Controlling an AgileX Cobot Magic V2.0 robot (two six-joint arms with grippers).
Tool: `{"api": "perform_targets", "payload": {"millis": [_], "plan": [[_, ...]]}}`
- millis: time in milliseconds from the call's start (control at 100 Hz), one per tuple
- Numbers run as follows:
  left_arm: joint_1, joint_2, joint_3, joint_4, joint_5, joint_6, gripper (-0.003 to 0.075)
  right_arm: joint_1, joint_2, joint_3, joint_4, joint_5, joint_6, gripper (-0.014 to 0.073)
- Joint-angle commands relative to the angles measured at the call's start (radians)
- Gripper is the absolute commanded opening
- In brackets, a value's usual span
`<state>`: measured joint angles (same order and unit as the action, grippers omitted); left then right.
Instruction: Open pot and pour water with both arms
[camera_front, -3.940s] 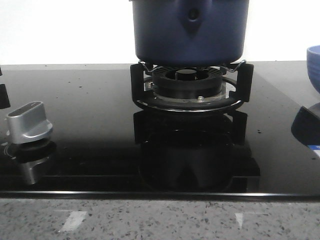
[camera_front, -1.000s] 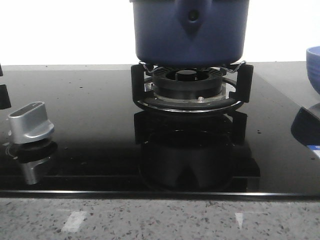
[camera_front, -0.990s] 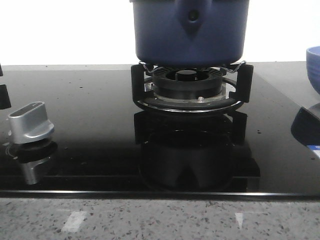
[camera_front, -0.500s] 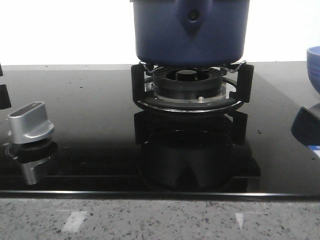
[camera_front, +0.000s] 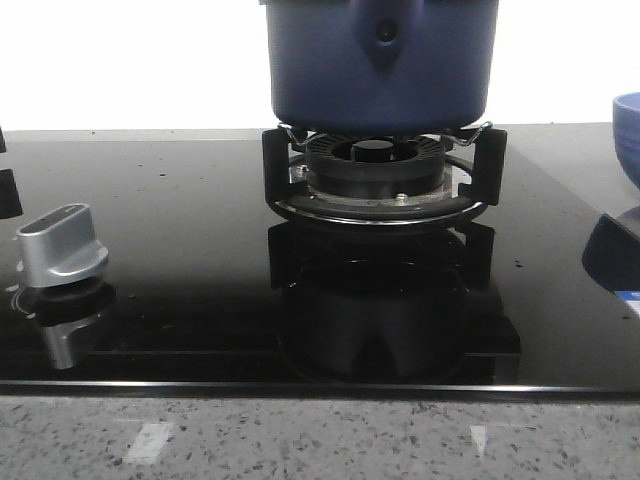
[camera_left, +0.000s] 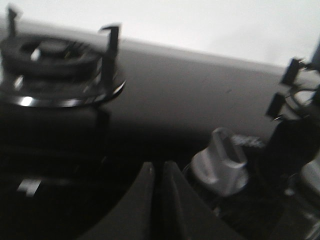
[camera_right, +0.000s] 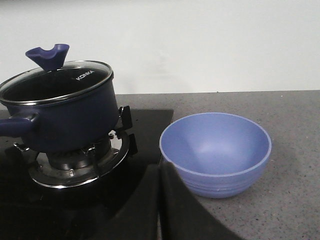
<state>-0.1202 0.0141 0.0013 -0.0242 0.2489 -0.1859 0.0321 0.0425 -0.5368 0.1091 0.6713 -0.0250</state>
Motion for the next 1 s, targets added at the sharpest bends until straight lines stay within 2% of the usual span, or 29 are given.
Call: {"api": "perform_targets", "payload": {"millis": [0, 120, 990], "plan": [[0.041, 0.016, 0.031, -0.029, 0.027, 0.053, -0.002, 0.003, 0.013, -0.024, -0.006, -0.081, -0.01, -0.0068], [0.068, 0.016, 0.031, -0.029, 0.023, 0.057, -0.002, 0.003, 0.013, -0.024, -0.006, -0.081, -0.01, -0.0068], [0.068, 0.016, 0.031, -0.049, 0.023, 0.057, -0.002, 0.003, 0.013, -0.024, -0.006, -0.081, -0.01, -0.0068]]}}
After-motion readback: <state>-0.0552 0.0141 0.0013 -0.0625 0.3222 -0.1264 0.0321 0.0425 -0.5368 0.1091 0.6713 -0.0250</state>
